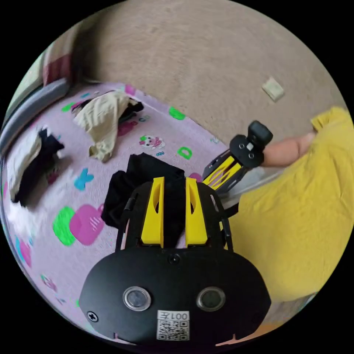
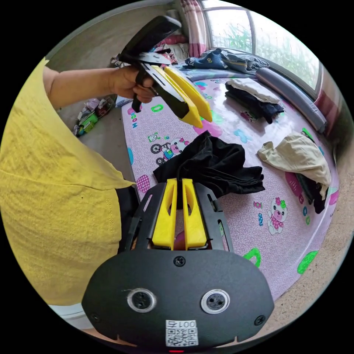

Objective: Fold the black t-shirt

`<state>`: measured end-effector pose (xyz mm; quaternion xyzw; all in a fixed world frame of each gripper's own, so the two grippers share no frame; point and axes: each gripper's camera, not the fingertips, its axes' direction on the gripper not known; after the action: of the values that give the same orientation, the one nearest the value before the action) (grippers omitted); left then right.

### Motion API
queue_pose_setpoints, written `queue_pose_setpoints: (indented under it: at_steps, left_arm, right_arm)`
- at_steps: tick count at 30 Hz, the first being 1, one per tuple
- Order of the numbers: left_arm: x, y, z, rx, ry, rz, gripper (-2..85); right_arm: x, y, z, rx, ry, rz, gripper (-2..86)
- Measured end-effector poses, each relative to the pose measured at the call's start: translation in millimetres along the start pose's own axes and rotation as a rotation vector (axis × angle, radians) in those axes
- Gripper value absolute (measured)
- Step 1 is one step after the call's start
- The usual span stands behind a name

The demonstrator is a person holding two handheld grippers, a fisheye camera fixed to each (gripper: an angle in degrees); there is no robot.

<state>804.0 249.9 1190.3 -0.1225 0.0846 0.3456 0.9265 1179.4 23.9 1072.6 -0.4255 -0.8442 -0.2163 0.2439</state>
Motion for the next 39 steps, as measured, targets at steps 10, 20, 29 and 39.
queue_pose_setpoints:
  at_steps: [10, 20, 29, 39]
  left_arm:
    - [89.8, -42.3, 78.9, -0.444, -0.116, 0.68, 5.1]
    - [148.5, -19.8, 98.3, -0.57, -0.181, 0.784, -1.6]
    - [200.0, 52.3, 60.9, -0.465, -0.187, 0.516, -1.7]
    - [214.2, 77.5, 43.4, -0.388, -0.211, 0.399, -1.6]
  right_arm:
    - [49.1, 13.6, 3.9, -0.018, 0.054, -0.095, 1.9]
    - [131.0, 18.2, -12.0, -0.044, 0.061, -0.117, 1.8]
    - [355.4, 98.5, -34.4, 0.237, -0.417, 0.778, 0.6]
    - [503.2, 91.3, -7.2, 0.143, -0.547, 1.14, 4.7]
